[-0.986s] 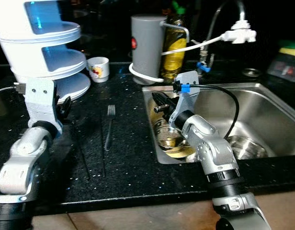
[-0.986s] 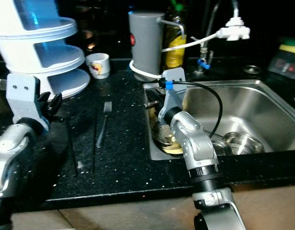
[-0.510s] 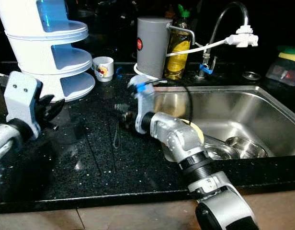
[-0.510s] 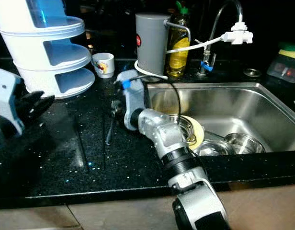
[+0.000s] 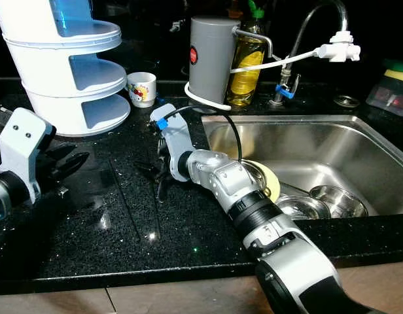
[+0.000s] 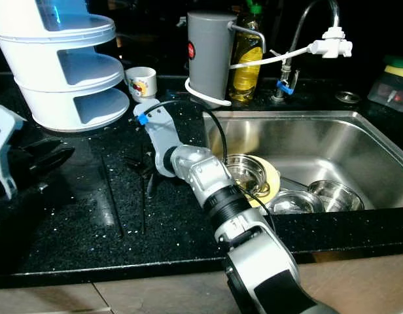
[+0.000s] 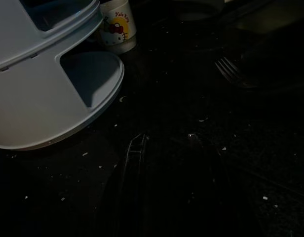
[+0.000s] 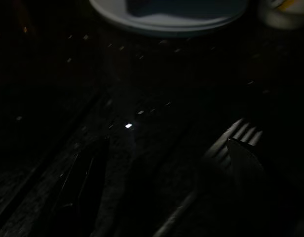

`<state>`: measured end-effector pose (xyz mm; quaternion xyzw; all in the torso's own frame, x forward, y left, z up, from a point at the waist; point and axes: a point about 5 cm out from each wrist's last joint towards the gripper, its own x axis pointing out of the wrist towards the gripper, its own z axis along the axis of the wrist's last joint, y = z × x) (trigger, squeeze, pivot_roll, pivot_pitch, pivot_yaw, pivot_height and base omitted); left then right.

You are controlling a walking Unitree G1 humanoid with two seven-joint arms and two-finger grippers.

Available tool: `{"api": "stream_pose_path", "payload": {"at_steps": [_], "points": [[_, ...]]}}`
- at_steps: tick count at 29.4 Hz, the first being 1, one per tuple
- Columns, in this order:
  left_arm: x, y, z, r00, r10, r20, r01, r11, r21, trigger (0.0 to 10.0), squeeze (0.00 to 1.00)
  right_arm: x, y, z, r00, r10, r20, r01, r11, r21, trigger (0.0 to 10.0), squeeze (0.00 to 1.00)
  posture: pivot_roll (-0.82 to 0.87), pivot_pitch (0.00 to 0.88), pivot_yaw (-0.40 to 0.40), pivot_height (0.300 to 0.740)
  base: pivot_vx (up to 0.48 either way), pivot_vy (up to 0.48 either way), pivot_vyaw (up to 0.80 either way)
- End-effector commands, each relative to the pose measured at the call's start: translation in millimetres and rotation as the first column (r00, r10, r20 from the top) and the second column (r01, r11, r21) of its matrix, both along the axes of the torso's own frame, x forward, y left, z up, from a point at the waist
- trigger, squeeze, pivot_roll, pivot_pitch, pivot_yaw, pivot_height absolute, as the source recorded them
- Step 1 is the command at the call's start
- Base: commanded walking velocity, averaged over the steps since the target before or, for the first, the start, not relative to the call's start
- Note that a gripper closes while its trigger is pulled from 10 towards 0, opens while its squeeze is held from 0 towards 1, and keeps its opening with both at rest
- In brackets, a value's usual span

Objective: Kitchen organization

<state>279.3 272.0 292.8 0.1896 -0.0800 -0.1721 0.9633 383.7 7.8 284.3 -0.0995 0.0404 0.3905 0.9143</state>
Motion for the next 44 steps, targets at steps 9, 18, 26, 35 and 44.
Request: {"api": "stream_pose_path", "payload": {"at_steps": [9,18,26,35,44], "points": [[-5.7,-4.6,2,0.998,-0.058,-0.024,0.059,0.998,0.026,10.0,0.0,9.4,-17.9,1,0.992,-0.11,-0.058,0.112,0.993,0.025,10.0,0.0,0.08,0.115,-0.085,0.74,0.0,0.0,0.0],[-5.1,-7.1,-2,0.996,-0.077,-0.05,0.079,0.996,0.03,10.0,0.0,6.6,-18.7,-22,0.976,-0.127,-0.179,0.134,0.991,0.029,10.0,0.0,0.08,0.114,-0.08,0.74,0.0,0.0,0.0],[-5.8,-8.2,-3,0.994,-0.086,-0.062,0.088,0.995,0.035,10.0,0.0,5.3,-18.0,-36,0.972,-0.157,-0.177,0.154,0.988,-0.028,10.0,0.0,0.08,0.114,-0.081,0.74,0.0,0.0,0.0],[-6.8,-8.5,-6,0.993,-0.086,-0.079,0.09,0.995,0.049,10.0,0.0,5.0,-20.4,-44,0.977,-0.184,-0.112,0.166,0.975,-0.15,10.0,0.0,0.08,0.116,-0.079,0.74,0.0,0.0,0.0],[-6.7,-8.2,-6,0.992,-0.089,-0.084,0.094,0.994,0.053,10.0,0.0,2.8,-22.5,-53,0.973,-0.163,-0.165,0.134,0.975,-0.178,10.0,0.0,0.08,0.116,-0.077,0.74,0.0,0.0,0.0]]}}
